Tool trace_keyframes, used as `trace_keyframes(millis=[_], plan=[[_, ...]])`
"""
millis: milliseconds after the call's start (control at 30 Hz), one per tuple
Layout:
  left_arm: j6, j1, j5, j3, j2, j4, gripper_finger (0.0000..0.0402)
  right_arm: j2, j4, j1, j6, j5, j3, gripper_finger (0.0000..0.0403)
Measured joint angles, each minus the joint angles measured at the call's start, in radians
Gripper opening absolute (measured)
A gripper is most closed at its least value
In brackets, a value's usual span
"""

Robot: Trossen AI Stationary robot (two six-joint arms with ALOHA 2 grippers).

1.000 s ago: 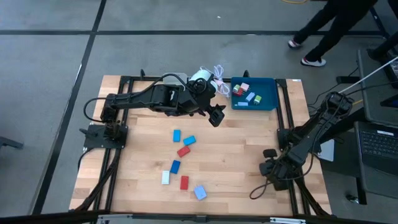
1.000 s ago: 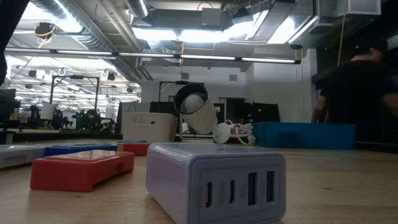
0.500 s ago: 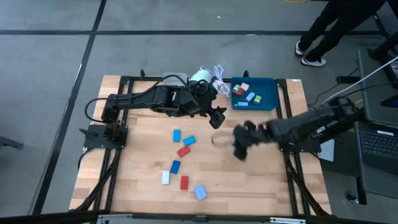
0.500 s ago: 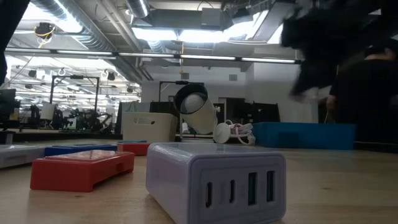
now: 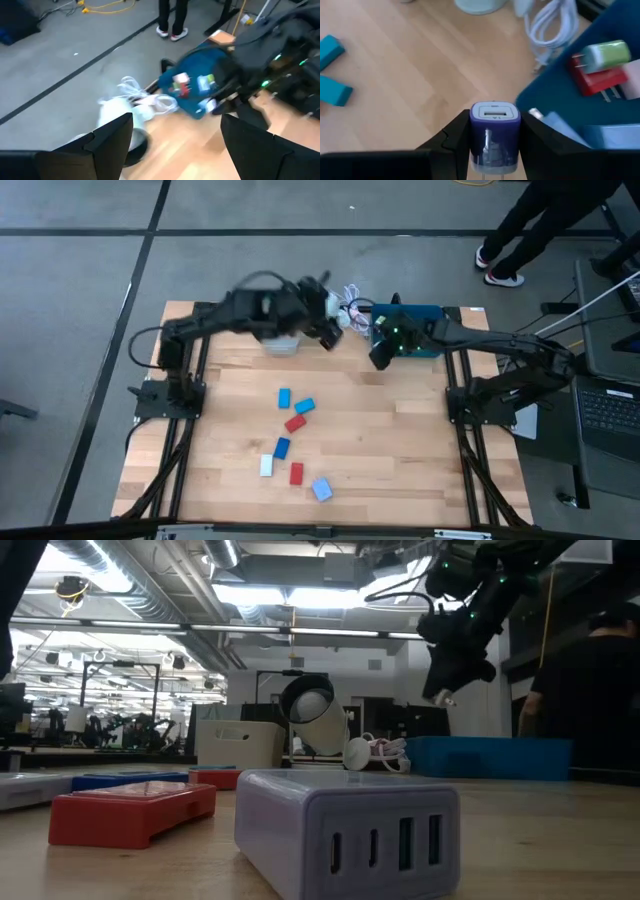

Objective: Pick & Place Office items
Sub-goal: Put the purple charger adapter into the blue bin, then put the right blue timer into the gray bin

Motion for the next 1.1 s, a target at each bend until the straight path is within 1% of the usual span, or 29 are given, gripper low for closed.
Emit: trace_keyframes(millis=[100, 300, 433, 500, 600, 700, 767, 867, 933, 1000, 1100], plan=[[0.028, 0.071, 0.043, 0.000, -0.062, -0.037, 0.0296, 0.000, 0.007, -0.089, -0.024, -0.034, 0.000, 0.0128], [0.087, 0.186, 0.081, 0.000, -0.147, -0.041, 0.0296, 0.025, 0.024, -0.271, -0.023, -0.050, 0.001, 0.0128], [0.109, 0.249, 0.109, 0.001, -0.172, -0.042, 0.0296, 0.061, 0.026, -0.360, -0.023, -0.042, 0.001, 0.0128], [0.125, 0.267, 0.126, 0.001, -0.174, -0.042, 0.0296, 0.083, 0.026, -0.392, -0.026, -0.021, 0.001, 0.0128], [0.145, 0.289, 0.169, 0.000, -0.171, -0.042, 0.0296, 0.122, 0.038, -0.438, -0.035, -0.022, 0.001, 0.0128], [0.153, 0.315, 0.193, -0.031, -0.170, -0.045, 0.0296, 0.149, 0.049, -0.479, -0.026, -0.114, 0.006, 0.0132], [0.159, 0.330, 0.197, -0.067, -0.169, -0.048, 0.0296, 0.162, 0.046, -0.492, -0.024, -0.156, 0.010, 0.0168], [0.173, 0.363, 0.236, -0.133, -0.176, -0.039, 0.0296, 0.168, 0.048, -0.497, -0.024, -0.161, 0.029, 0.0251], [0.177, 0.385, 0.260, -0.180, -0.180, -0.029, 0.0296, 0.168, 0.048, -0.499, -0.024, -0.161, 0.056, 0.0291], [0.192, 0.402, 0.283, -0.225, -0.182, -0.012, 0.0296, 0.168, 0.046, -0.499, -0.023, -0.160, 0.094, 0.0312], [0.215, 0.416, 0.320, -0.280, -0.182, 0.030, 0.0296, 0.168, 0.045, -0.499, -0.013, -0.142, 0.158, 0.0314]])
